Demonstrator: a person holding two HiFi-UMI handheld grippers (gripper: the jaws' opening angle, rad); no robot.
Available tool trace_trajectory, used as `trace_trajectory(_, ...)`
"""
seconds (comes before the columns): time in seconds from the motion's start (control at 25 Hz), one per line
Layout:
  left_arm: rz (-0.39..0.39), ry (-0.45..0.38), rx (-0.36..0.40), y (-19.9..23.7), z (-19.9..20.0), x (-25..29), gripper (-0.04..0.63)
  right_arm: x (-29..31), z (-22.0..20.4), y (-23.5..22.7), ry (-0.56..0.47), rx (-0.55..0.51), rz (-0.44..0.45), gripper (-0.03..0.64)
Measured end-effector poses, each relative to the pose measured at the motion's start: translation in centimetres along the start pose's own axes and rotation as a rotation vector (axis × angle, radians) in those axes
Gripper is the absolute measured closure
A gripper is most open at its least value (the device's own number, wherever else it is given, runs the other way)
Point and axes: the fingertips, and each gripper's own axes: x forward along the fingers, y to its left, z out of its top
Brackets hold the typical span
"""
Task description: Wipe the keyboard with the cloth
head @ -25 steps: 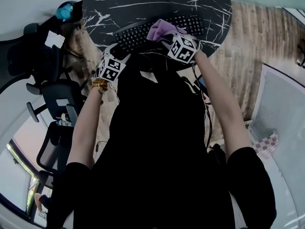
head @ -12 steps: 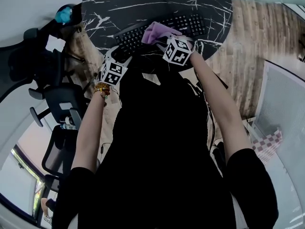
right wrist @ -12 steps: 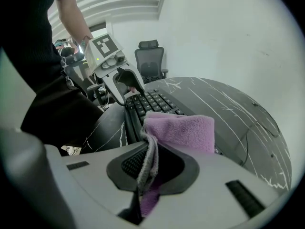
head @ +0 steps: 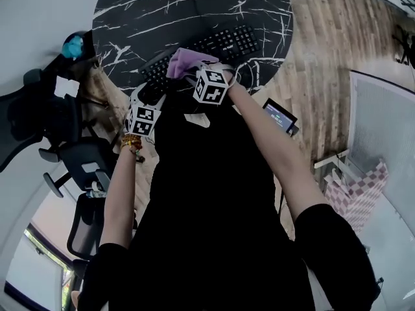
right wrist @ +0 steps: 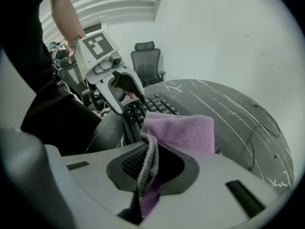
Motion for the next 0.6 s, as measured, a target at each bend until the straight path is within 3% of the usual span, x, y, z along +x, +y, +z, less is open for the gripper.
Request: trace_trajectory(0.6,-0.010,0.004,-0.006,0.1,-0.1,-0.1,0.305,2.3,3.5,1.7,-0.064,0.012,-0.009,0.565)
